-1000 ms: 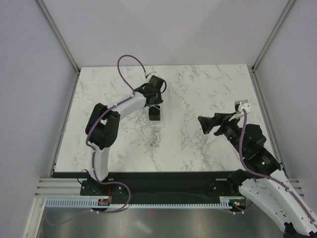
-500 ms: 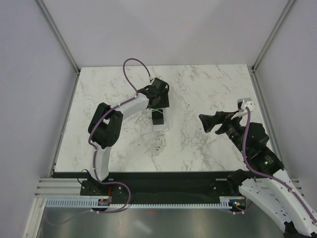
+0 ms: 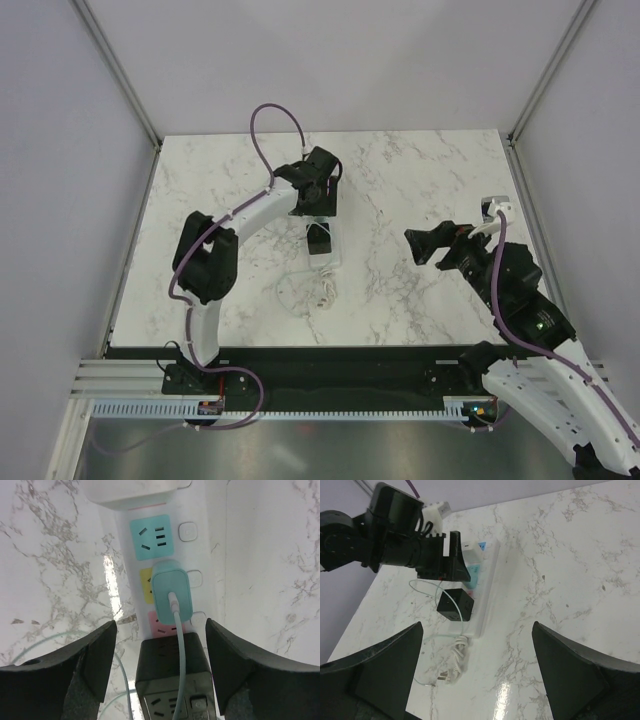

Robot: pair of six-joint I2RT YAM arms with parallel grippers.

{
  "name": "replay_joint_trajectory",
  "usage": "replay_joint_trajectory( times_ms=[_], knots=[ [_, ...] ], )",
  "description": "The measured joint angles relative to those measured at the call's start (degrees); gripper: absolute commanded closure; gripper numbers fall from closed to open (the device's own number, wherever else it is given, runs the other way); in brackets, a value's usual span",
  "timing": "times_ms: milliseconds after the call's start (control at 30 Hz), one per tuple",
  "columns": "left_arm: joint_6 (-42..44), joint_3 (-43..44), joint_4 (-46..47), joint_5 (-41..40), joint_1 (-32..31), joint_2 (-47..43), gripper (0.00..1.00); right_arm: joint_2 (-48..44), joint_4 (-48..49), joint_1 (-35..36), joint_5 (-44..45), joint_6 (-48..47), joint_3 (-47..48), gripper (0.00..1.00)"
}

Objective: Insert the plug

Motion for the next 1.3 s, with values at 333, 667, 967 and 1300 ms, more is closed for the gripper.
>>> replay_joint_trajectory(
  times_ms=[333, 667, 967, 1300],
  knots=[
    [7.21, 3.98, -0.15, -0.33, 0.31, -5.16, 0.13, 4.11, -3.96, 0.00, 4.31, -0.22, 1.03, 0.02],
    [12.96, -1.46, 2.12, 11.39, 0.85, -18.21, 0.00, 6.05, -6.45, 0.00, 4.90, 1.40, 3.26, 0.02],
    [14.27, -28.76, 21.73, 36.04, 0.85, -50.12, 0.00, 7.37, -9.46, 0.00, -0.24, 4.85, 7.98, 0.02],
    [11.37, -42.07, 32.44, 48.94, 0.81, -60.17, 0.00, 2.29, -10.36, 0.00, -4.39, 5.29, 7.98, 0.02]
  ],
)
